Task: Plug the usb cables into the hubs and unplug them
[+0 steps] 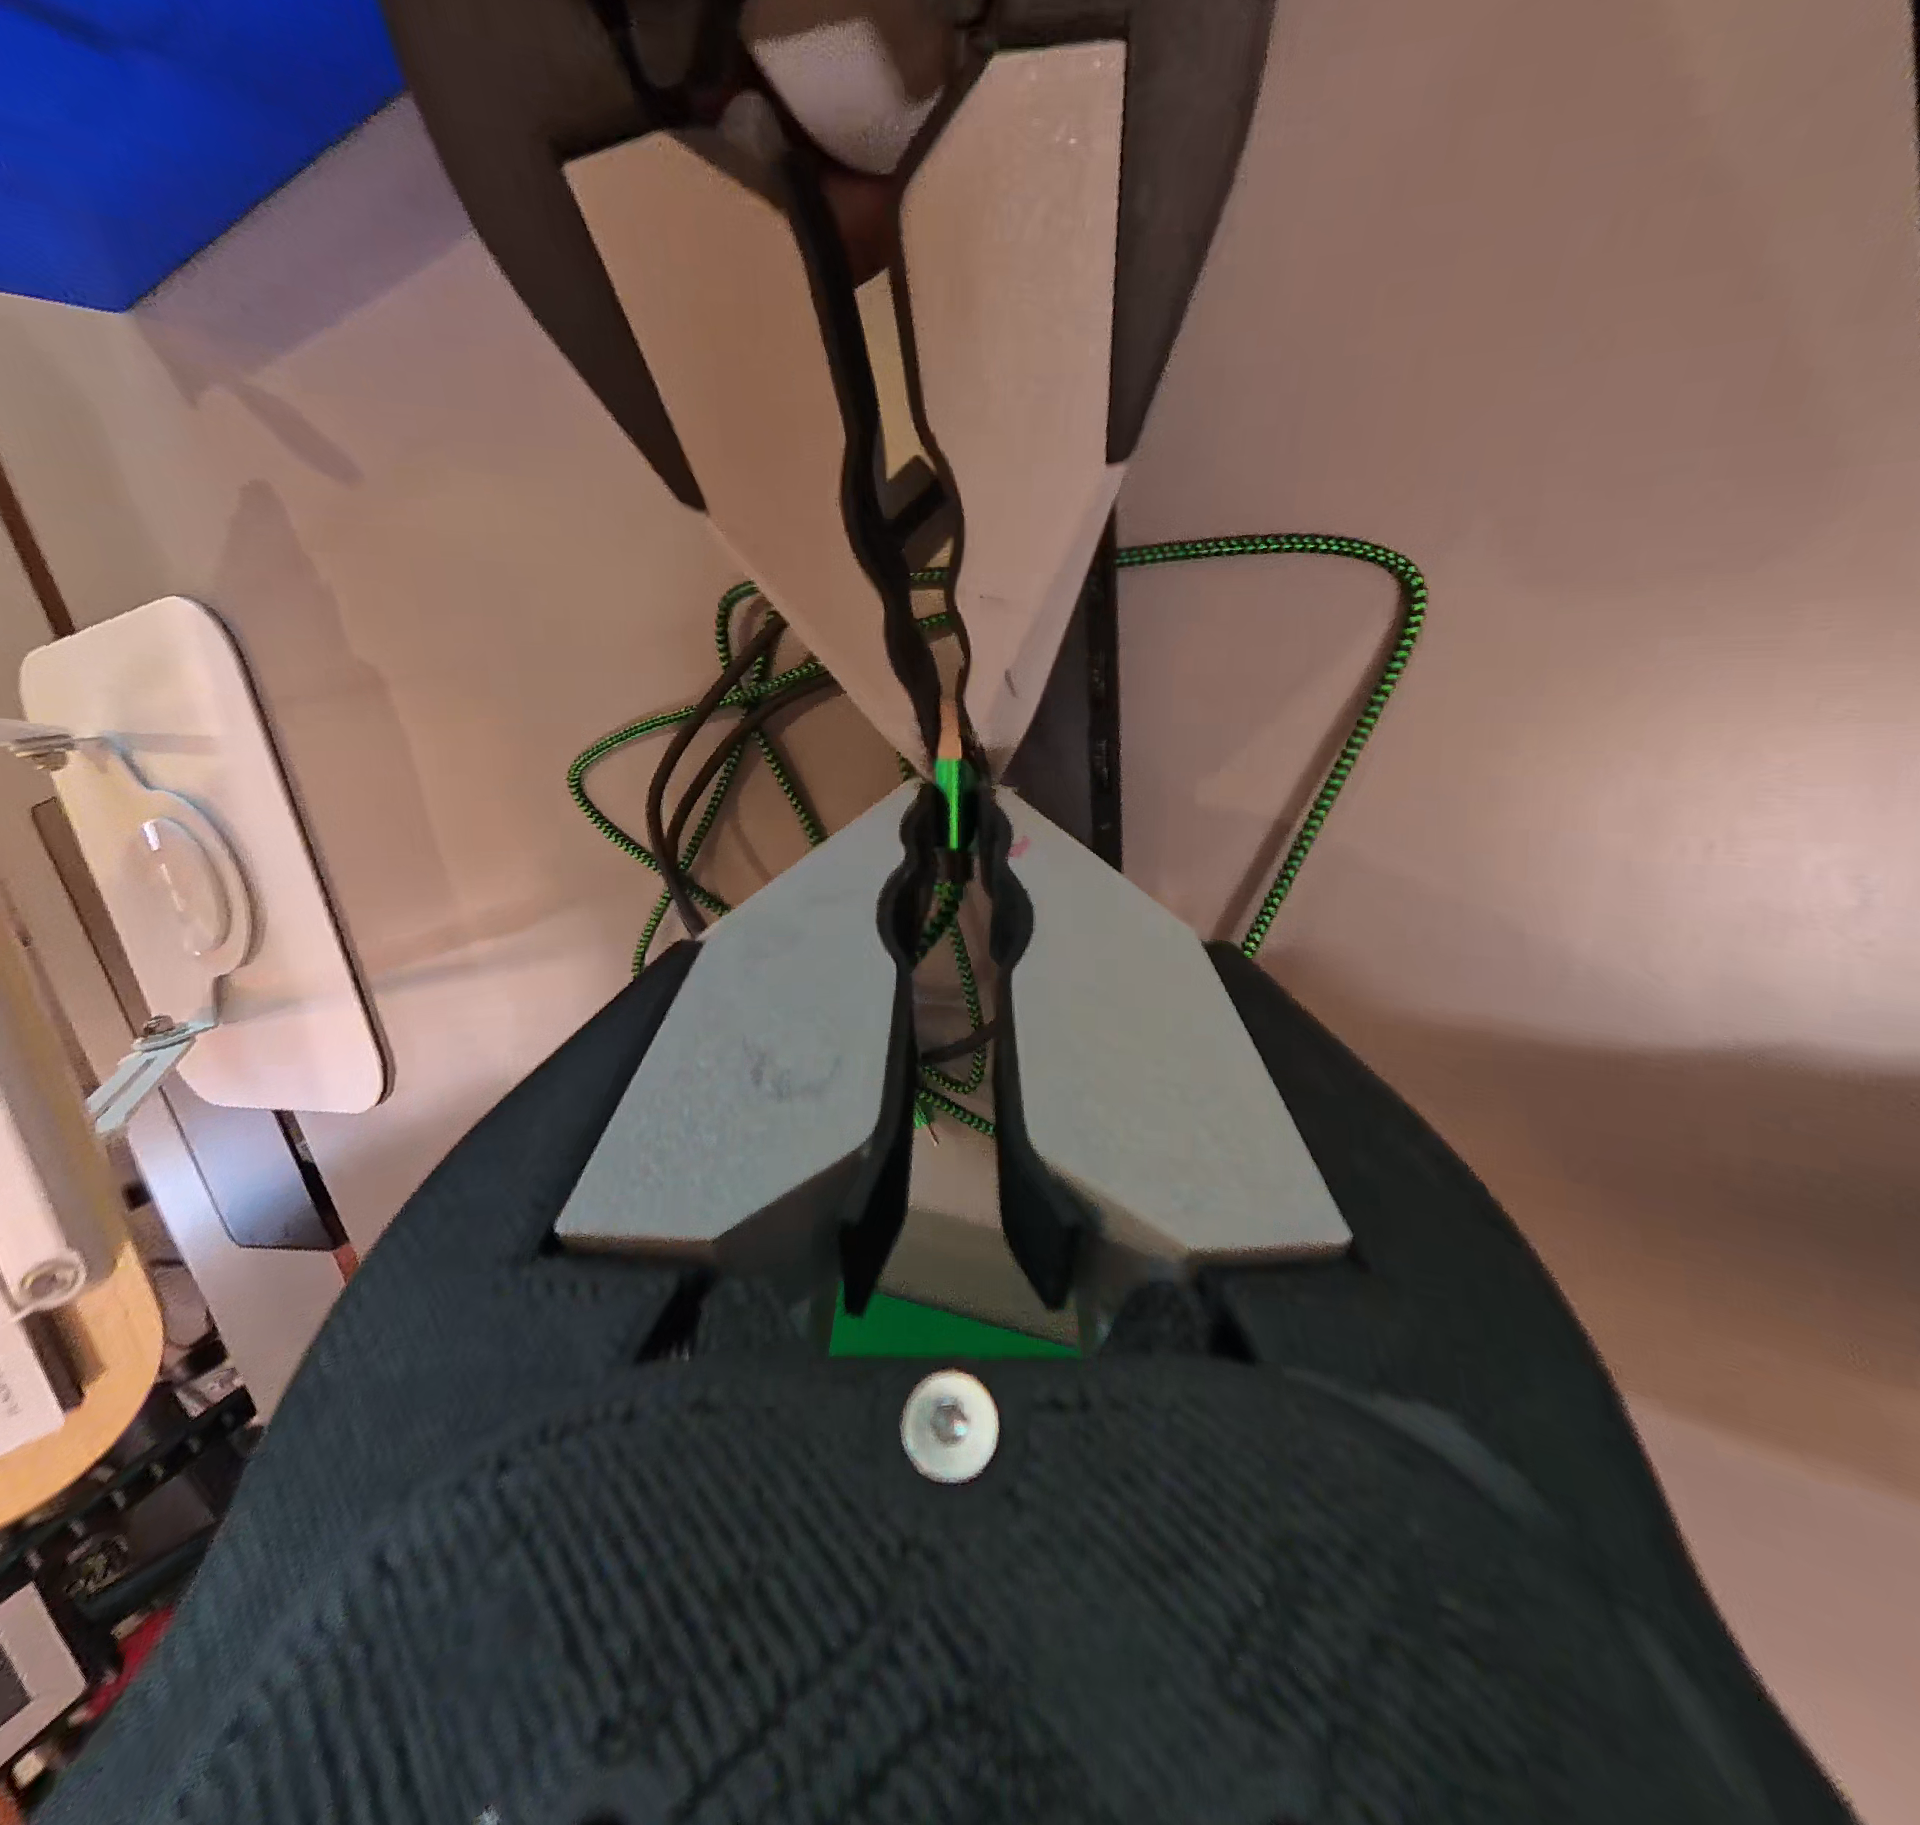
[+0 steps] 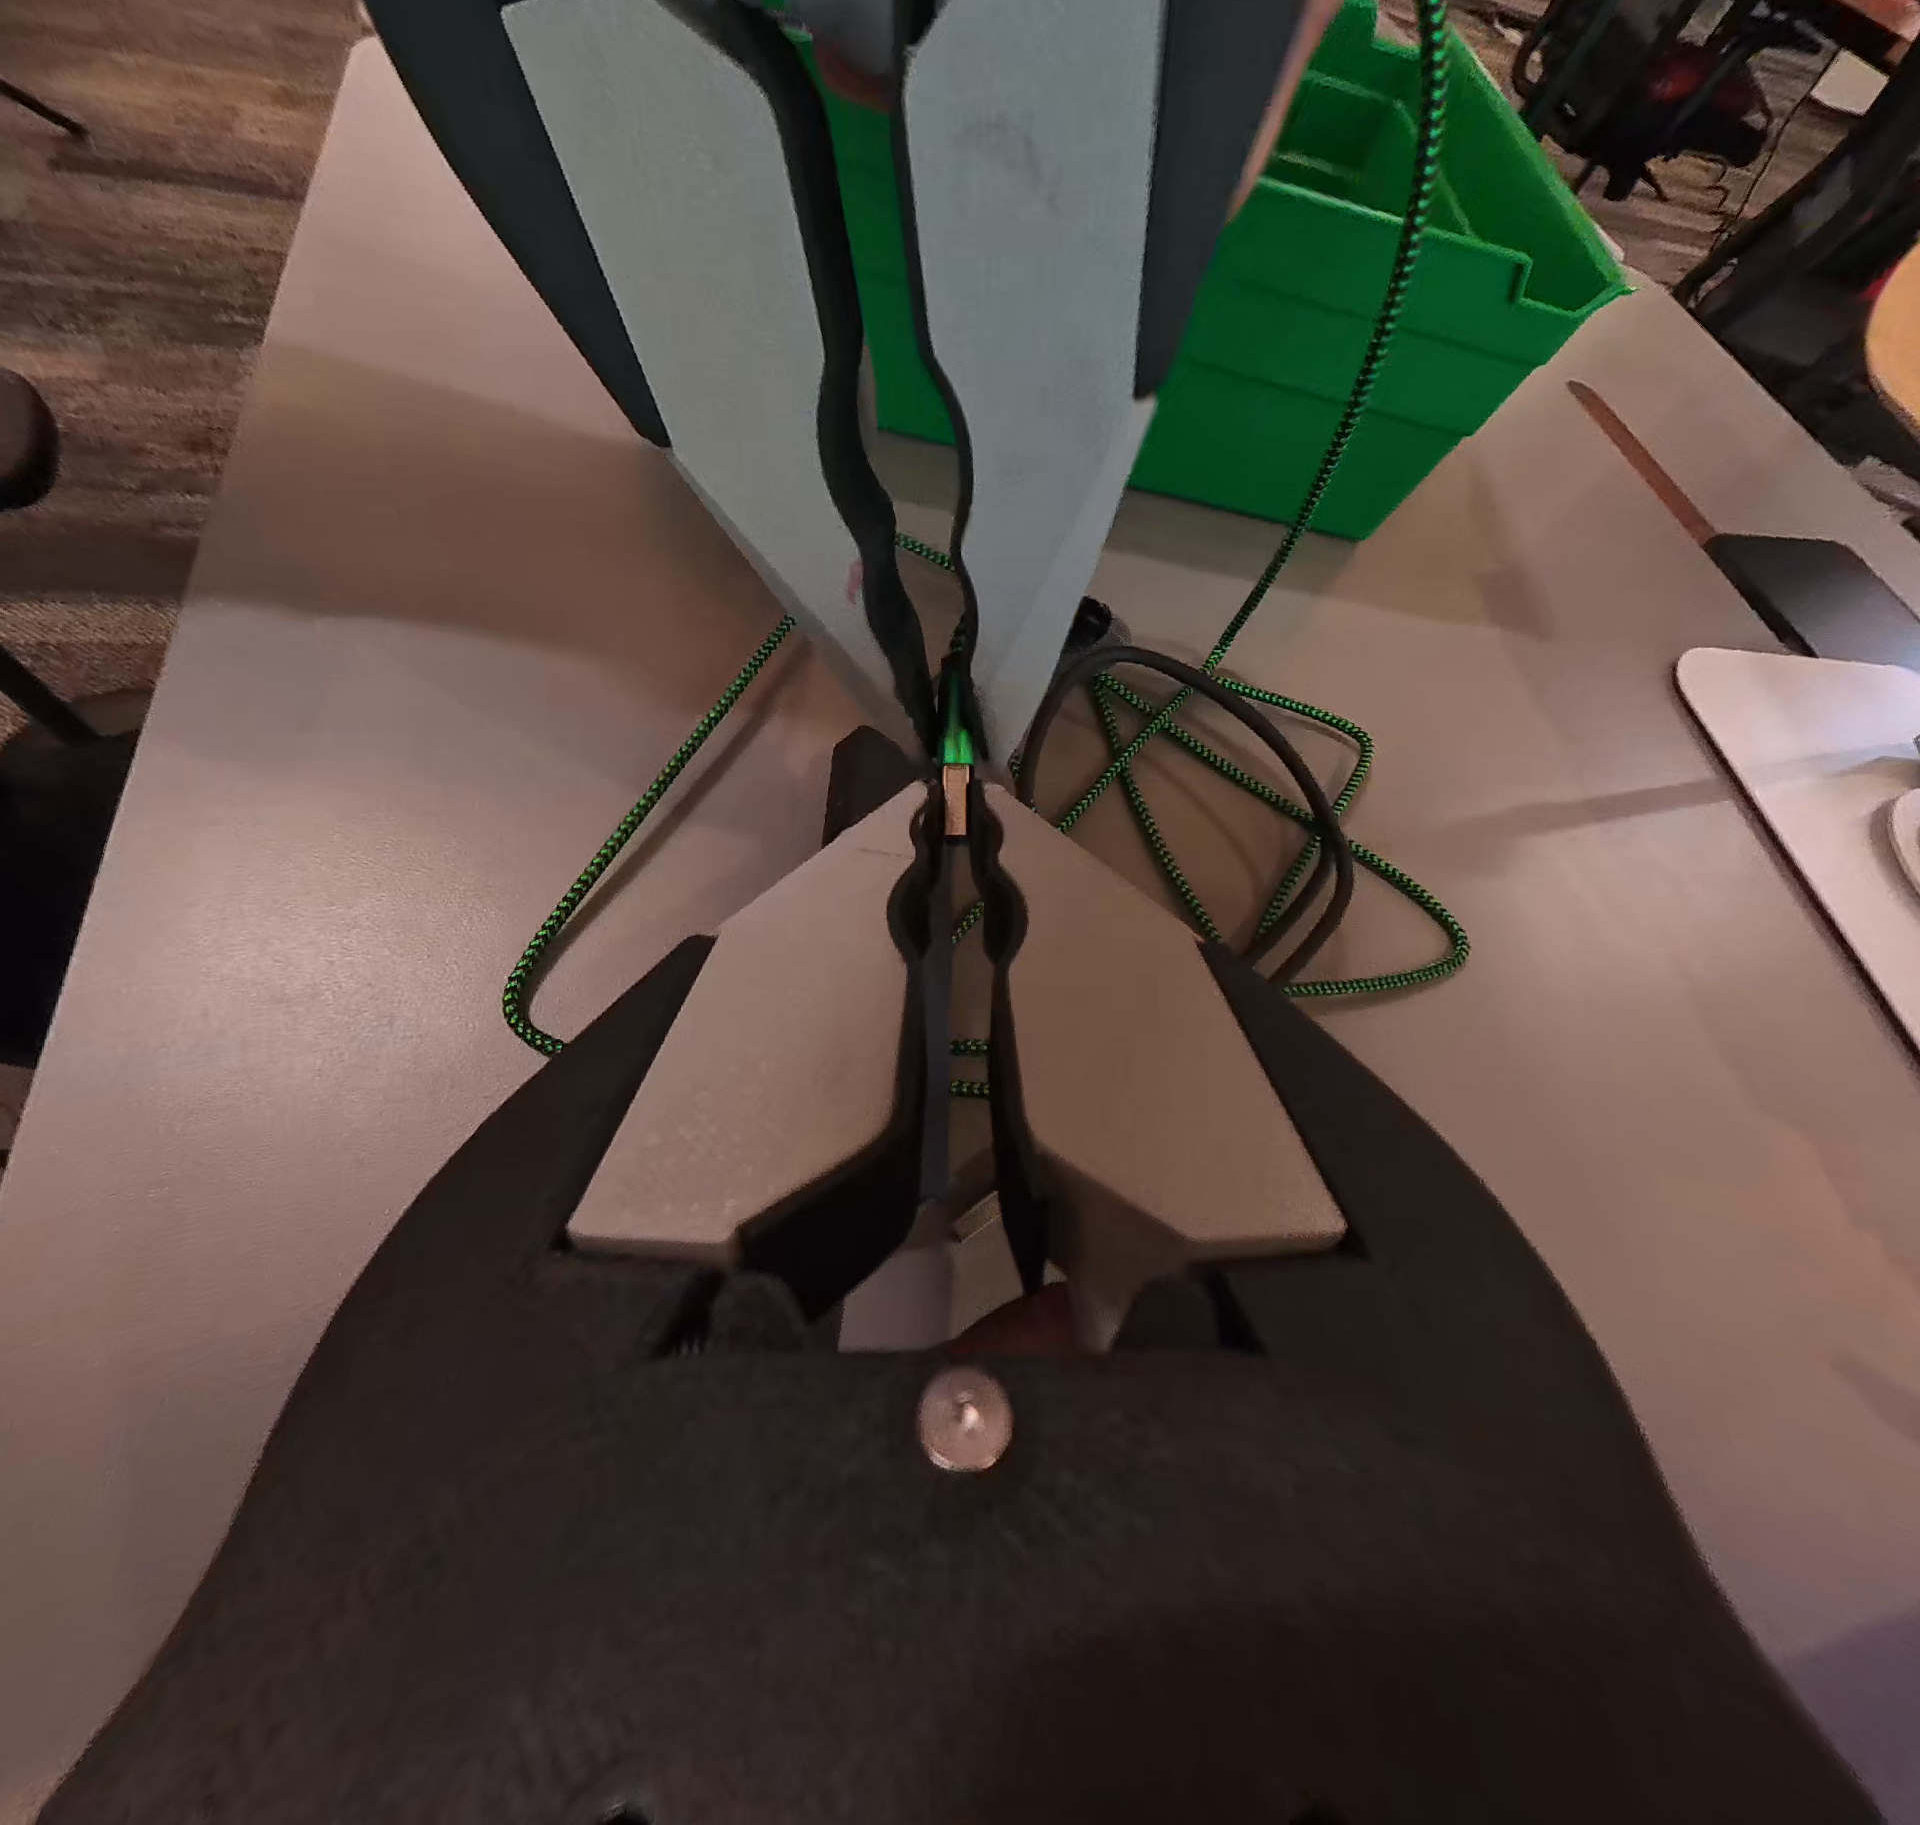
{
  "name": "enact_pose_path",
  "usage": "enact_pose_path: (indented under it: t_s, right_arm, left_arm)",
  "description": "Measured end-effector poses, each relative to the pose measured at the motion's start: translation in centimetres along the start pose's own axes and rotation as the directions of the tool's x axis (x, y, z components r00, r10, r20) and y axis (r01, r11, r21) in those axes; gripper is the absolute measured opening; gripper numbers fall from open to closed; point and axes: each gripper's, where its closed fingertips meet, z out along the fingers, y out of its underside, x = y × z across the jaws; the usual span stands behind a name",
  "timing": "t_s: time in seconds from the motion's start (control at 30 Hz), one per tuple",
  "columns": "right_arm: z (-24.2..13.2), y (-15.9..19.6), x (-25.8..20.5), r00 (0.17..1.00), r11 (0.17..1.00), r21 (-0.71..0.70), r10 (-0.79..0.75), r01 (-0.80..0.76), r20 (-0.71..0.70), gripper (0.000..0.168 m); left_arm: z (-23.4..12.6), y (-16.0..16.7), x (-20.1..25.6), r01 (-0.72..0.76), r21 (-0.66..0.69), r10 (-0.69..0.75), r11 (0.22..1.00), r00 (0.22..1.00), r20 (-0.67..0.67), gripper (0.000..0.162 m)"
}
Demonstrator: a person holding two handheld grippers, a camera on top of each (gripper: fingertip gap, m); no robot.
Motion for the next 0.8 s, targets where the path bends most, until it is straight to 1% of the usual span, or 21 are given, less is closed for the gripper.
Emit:
enact_pose_path:
  t_s: [0.07,0.1,0.17,0.23,0.33,0.4,0.47,0.5,0.53,0.57,0.6,0.63,0.7,0.73,0.77,0.8]
  right_arm:
    - [-0.5,-0.4,0.4,0.999,0.999,0.027,0.040,-0.041,0.006,0.002]
    - [-0.9,-0.7,0.7,0.997,0.996,0.051,0.070,-0.071,0.013,0.002]
    - [-1.5,-1.5,0.8,0.991,0.987,0.098,0.126,-0.130,0.051,0.001]
    - [-1.9,-2.1,0.9,0.983,0.976,0.132,0.167,-0.176,0.074,0.002]
    - [-1.8,-1.5,1.7,0.972,0.966,0.112,0.227,-0.232,0.058,0.001]
    - [-1.7,-1.0,2.5,0.962,0.956,0.105,0.272,-0.274,0.030,0.002]
    - [-2.0,-1.1,3.3,0.939,0.929,0.135,0.343,-0.345,0.034,0.001]
    - [-2.4,-1.8,3.3,0.922,0.905,0.174,0.380,-0.387,0.073,0.001]
    - [-3.0,-2.8,3.0,0.903,0.875,0.225,0.404,-0.427,0.145,0.002]
    - [-3.7,-4.0,2.5,0.883,0.844,0.272,0.410,-0.462,0.230,0.002]
    - [-4.2,-4.8,1.9,0.863,0.821,0.295,0.405,-0.489,0.302,0.001]
    - [-4.5,-5.2,1.3,0.846,0.811,0.292,0.403,-0.507,0.350,0.002]
    - [-4.2,-5.0,1.1,0.836,0.811,0.274,0.411,-0.518,0.363,0.002]
    - [-4.1,-4.9,1.2,0.836,0.811,0.272,0.413,-0.518,0.361,0.002]
    - [-4.3,-4.9,1.2,0.828,0.803,0.274,0.417,-0.529,0.374,0.002]
    - [-4.5,-5.1,1.2,0.815,0.790,0.278,0.426,-0.547,0.393,0.002]
  left_arm:
    - [-0.4,0.8,-0.8,0.012,0.000,-0.012,1.000,0.996,0.086,0.007]
    - [-0.6,1.1,-1.2,0.015,0.010,-0.017,1.000,0.990,0.139,0.013]
    - [-1.6,0.8,-1.8,0.018,0.080,-0.037,0.997,0.969,0.245,0.017]
    - [-2.9,0.6,-2.4,0.049,0.144,-0.098,0.988,0.931,0.353,0.017]
    - [-4.3,1.0,-2.9,0.143,0.247,-0.242,0.958,0.864,0.441,0.018]
    - [-4.6,1.1,-2.2,0.183,0.316,-0.311,0.931,0.850,0.424,0.012]
    - [-4.5,1.1,-1.3,0.219,0.368,-0.362,0.904,0.849,0.385,0.012]
    - [-4.4,0.9,-1.0,0.243,0.405,-0.397,0.882,0.846,0.357,0.009]
    - [-4.2,0.7,-1.1,0.281,0.449,-0.449,0.848,0.831,0.329,0.003]
    - [-3.9,0.5,-1.5,0.336,0.492,-0.514,0.803,0.808,0.287,0.000]
    - [-3.6,0.1,-1.7,0.378,0.531,-0.560,0.759,0.795,0.234,0.002]
    - [-3.8,-0.4,-2.1,0.396,0.585,-0.595,0.708,0.781,0.192,0.002]
    - [-5.3,-1.7,-3.0,0.415,0.714,-0.654,0.564,0.752,0.080,0.000]
    - [-6.1,-2.4,-3.0,0.421,0.754,-0.650,0.504,0.760,0.009,0.000]
    - [-6.5,-2.8,-3.0,0.430,0.772,-0.641,0.469,0.766,-0.037,0.000]
    - [-6.5,-2.9,-3.1,0.440,0.776,-0.640,0.452,0.766,-0.062,0.000]
